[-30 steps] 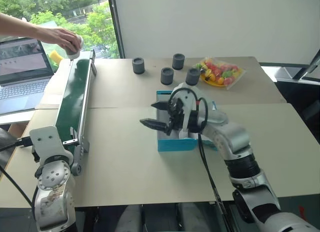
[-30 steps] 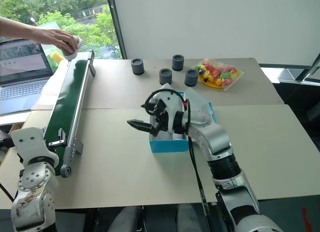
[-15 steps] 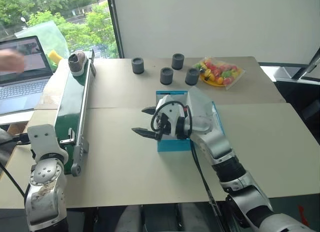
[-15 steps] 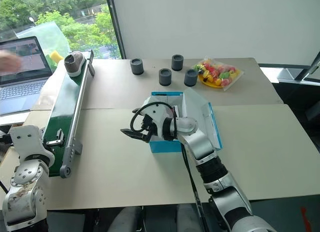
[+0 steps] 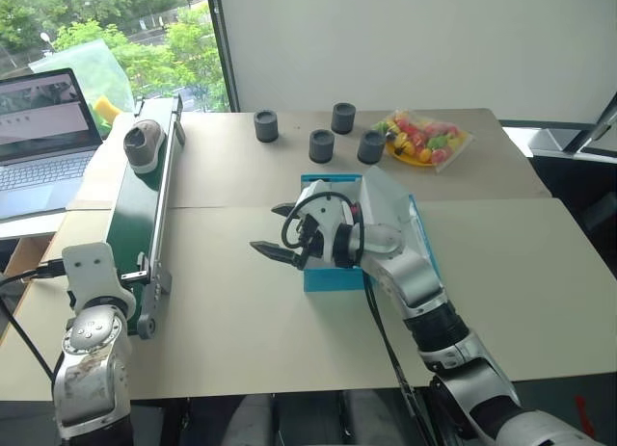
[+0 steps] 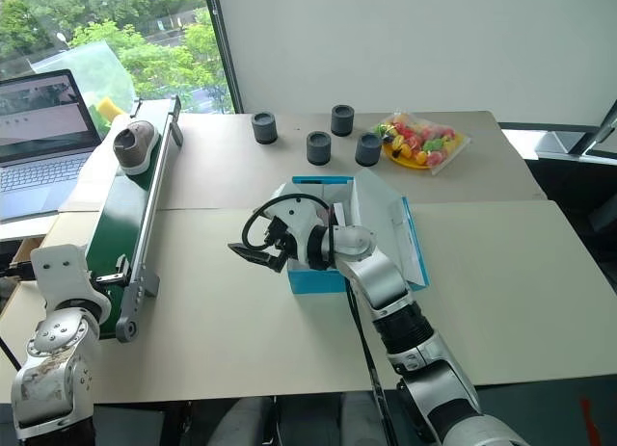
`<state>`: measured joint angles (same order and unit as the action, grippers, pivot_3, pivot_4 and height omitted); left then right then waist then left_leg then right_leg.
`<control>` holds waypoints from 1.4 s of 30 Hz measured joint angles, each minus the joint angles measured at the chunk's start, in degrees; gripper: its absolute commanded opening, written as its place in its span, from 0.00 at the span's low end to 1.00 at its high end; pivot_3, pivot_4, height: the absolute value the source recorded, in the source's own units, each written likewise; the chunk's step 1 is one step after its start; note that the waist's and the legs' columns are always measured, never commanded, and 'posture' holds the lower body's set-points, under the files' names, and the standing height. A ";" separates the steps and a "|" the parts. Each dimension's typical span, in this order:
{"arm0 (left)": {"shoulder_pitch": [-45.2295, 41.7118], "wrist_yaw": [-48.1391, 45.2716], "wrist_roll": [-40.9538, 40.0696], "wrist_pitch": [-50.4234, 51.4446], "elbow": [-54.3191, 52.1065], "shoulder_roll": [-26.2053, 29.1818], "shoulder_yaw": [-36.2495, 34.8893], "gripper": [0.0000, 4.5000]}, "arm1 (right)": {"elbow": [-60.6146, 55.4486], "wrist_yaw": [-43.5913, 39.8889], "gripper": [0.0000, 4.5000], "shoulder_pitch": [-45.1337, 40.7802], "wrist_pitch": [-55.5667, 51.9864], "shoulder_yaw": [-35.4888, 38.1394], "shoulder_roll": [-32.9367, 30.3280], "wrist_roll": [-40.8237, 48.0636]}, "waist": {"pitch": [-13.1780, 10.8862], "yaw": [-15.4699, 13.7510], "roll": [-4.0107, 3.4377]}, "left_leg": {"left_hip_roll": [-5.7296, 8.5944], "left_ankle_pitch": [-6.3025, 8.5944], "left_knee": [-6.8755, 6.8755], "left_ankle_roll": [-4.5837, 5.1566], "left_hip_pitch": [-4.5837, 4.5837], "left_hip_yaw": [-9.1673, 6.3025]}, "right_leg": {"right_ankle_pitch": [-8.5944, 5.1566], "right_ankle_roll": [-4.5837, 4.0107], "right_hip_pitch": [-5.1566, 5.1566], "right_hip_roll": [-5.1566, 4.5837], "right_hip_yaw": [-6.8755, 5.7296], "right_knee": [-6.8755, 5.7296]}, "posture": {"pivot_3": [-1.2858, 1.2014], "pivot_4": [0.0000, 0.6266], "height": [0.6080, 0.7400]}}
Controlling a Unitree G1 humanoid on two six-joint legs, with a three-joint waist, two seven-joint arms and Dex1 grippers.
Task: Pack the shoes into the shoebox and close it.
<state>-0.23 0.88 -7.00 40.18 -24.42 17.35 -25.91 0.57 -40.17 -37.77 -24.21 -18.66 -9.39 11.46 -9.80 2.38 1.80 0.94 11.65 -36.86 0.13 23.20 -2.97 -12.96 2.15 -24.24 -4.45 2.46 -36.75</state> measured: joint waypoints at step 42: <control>-5.32 -0.41 -7.23 8.70 2.88 -2.33 -4.46 0.61 | -3.95 4.19 1.00 0.89 -4.08 3.42 1.92 1.20 | 0.02 -0.01 0.04 | 0.01 0.00 0.00 0.00 0.00 -0.02 | 0.00 0.00 0.00 0.01 -0.01 -0.02 | 0.52 0.24 1.00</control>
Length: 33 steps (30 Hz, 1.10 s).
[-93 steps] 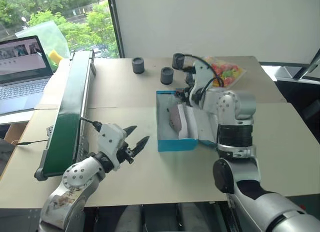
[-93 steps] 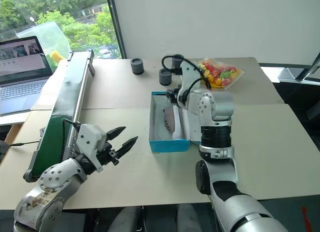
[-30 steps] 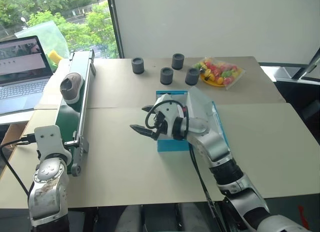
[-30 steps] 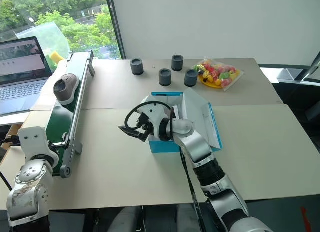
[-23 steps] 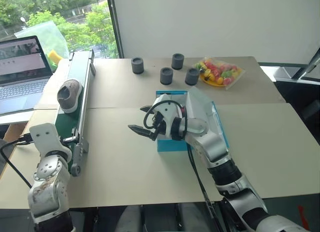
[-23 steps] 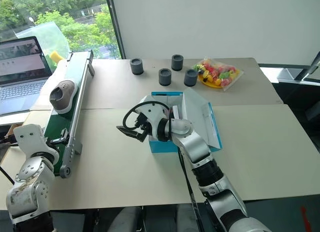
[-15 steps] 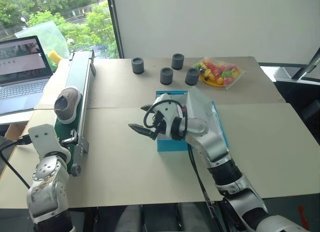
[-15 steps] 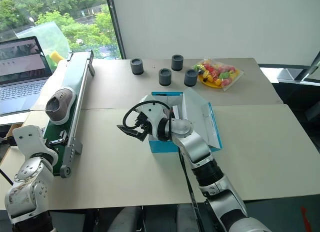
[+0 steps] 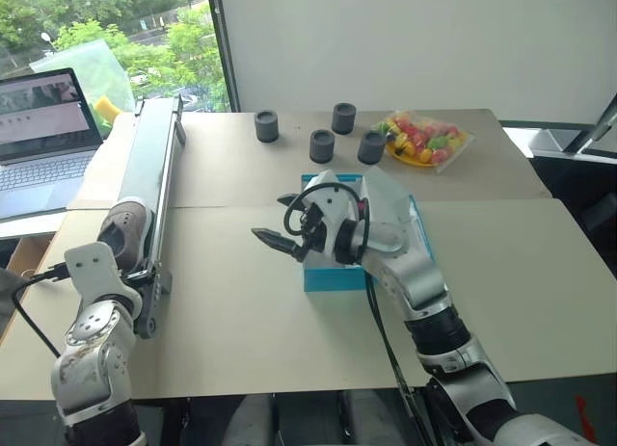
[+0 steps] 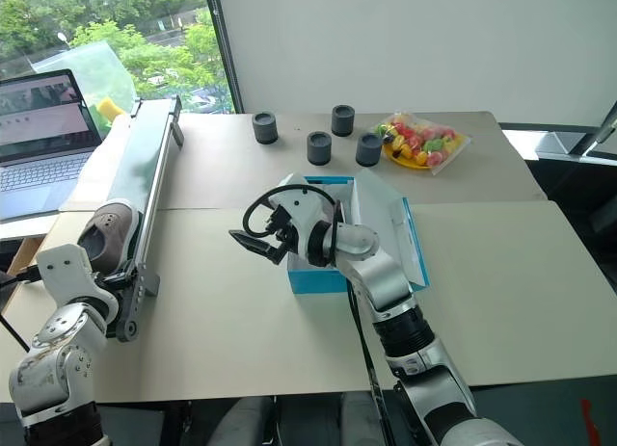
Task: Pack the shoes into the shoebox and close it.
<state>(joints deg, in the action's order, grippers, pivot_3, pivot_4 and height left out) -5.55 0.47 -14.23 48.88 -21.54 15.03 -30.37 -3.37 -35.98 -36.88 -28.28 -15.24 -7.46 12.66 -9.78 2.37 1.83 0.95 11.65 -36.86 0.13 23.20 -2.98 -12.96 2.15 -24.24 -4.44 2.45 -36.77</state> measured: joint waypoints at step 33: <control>-3.83 -10.50 7.48 -17.58 -13.45 -2.15 37.21 0.56 | 18.17 32.07 0.89 -14.31 -39.94 40.46 12.57 48.81 | 0.08 0.16 -0.06 | 0.00 0.00 -0.06 0.04 0.56 0.34 | 0.03 0.04 -0.25 0.02 -0.06 0.01 | 0.52 0.24 1.00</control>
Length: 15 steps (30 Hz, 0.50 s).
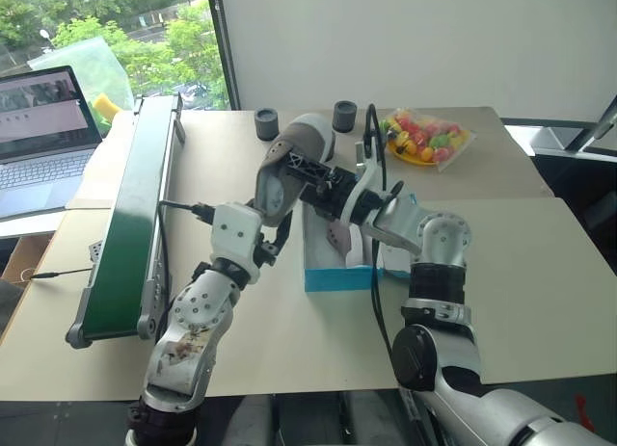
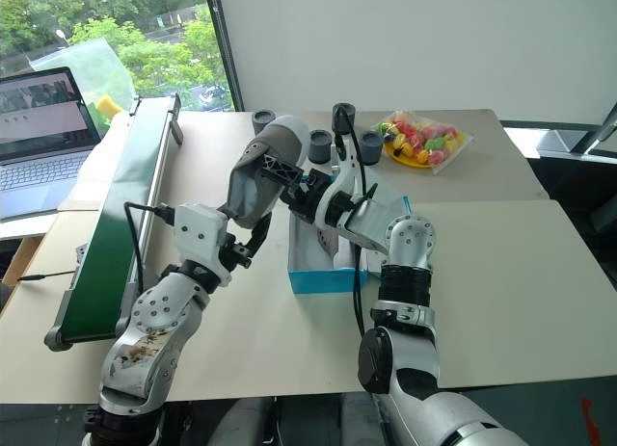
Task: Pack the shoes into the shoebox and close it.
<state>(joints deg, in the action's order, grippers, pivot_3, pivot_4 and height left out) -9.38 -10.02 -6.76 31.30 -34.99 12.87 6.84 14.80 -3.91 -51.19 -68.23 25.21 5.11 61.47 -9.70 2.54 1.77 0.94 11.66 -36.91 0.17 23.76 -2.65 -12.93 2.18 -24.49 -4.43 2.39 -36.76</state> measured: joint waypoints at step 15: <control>-0.30 -1.40 0.17 -0.10 0.00 1.09 0.39 0.99 | -2.29 3.45 0.09 0.27 1.90 -1.55 -0.01 2.27 | 0.00 -0.01 0.00 | 0.00 0.00 -0.01 0.00 -0.05 0.03 | -0.01 0.00 0.04 0.01 -0.01 0.03 | 0.52 0.24 1.00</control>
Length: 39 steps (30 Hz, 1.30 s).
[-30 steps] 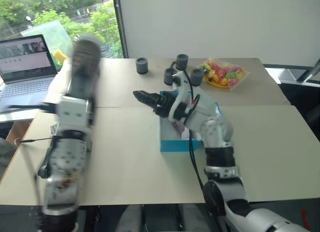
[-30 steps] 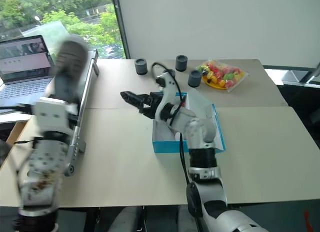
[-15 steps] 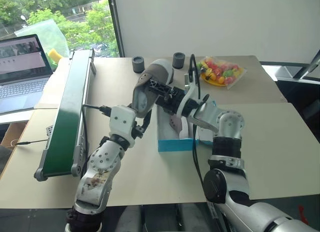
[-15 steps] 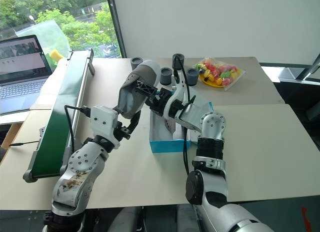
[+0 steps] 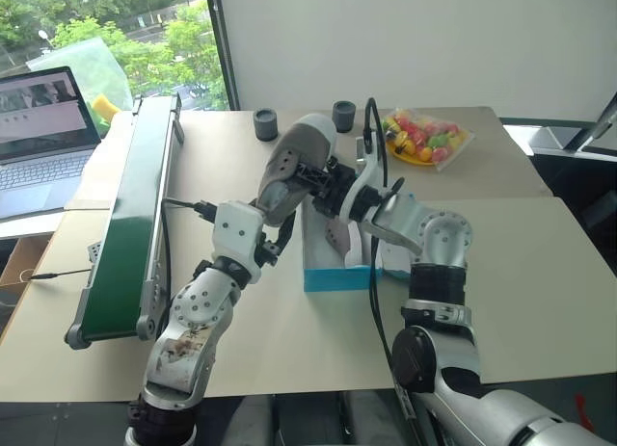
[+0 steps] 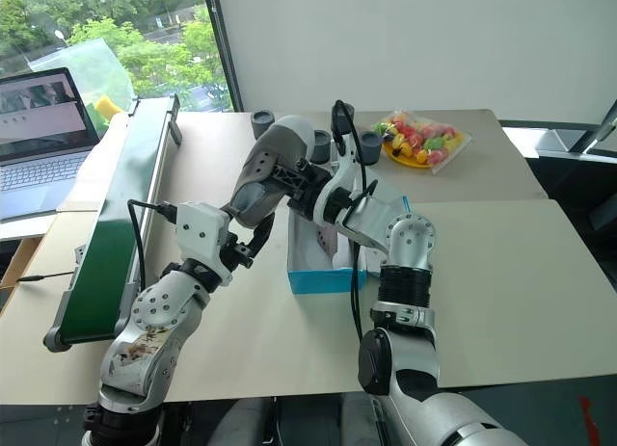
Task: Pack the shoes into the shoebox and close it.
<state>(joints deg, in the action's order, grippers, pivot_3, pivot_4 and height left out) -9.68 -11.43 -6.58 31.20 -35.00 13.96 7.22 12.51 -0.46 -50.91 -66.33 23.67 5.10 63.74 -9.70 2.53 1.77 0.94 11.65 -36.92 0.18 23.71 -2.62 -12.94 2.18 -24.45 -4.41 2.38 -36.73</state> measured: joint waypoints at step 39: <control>9.58 -8.13 1.90 -4.61 -2.97 7.80 2.30 0.99 | 33.01 -8.68 0.09 -24.17 -18.44 -18.22 -19.62 -32.82 | -0.08 -0.01 -0.12 | -0.02 0.02 0.04 0.06 0.01 0.16 | -0.01 -0.01 0.07 -0.01 0.01 0.31 | 0.52 0.24 1.00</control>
<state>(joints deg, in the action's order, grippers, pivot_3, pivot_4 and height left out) -0.10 -19.56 -4.69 26.59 -37.97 21.76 9.52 45.52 -9.14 -75.08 -84.77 5.45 -14.52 30.92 -9.78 2.52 1.65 0.92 11.67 -36.88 0.23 23.72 -2.46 -12.95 2.17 -24.37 -4.42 2.39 -36.41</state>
